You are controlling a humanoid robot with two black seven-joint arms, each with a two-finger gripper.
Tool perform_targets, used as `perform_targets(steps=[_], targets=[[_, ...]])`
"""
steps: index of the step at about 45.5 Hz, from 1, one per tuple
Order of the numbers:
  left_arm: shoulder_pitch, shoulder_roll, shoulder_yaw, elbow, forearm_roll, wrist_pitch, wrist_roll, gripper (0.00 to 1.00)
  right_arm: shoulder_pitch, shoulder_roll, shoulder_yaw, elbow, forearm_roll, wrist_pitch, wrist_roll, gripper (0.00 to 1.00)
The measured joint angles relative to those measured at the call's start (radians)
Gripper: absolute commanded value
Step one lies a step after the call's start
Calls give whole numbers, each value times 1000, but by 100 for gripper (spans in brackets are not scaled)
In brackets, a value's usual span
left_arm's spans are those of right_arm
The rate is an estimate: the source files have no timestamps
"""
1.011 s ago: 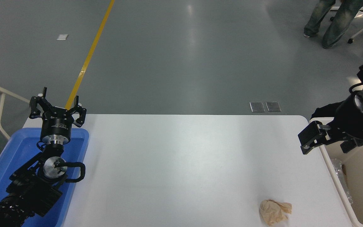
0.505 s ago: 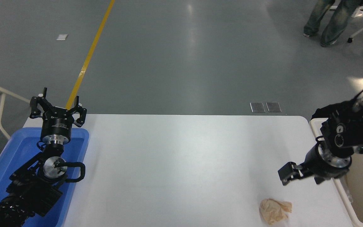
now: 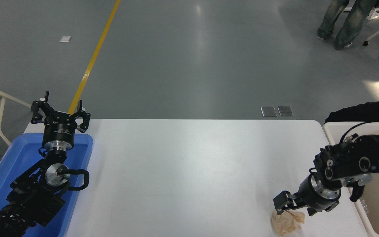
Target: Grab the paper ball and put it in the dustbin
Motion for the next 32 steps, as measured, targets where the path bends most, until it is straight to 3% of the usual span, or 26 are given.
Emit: perform_targets(steps=[15,18,21,24,26,29,32], targets=[[0,0,1,0,1,0,0,99,-71,25,22,-67,-27,-43,-1,97],[0,0,1,0,1,0,0,99,-77,27,24,-75,-33,-47,-1,85],[0,0,1,0,1,0,0,99,-84,28,24,-81,-37,-50,-1,80],[0,0,1,0,1,0,0,99,-89,29,25,-85,-40,-53,1,58],[0,0,1,0,1,0,0,99,-92,30,25,-87,-41,-54,1,50],[0,0,1,0,1,0,0,99,-97,31,25,-89,-43,-55,3,41],[0,0,1,0,1,0,0,99,-104,37,26,-91,-44,-57,5,39]])
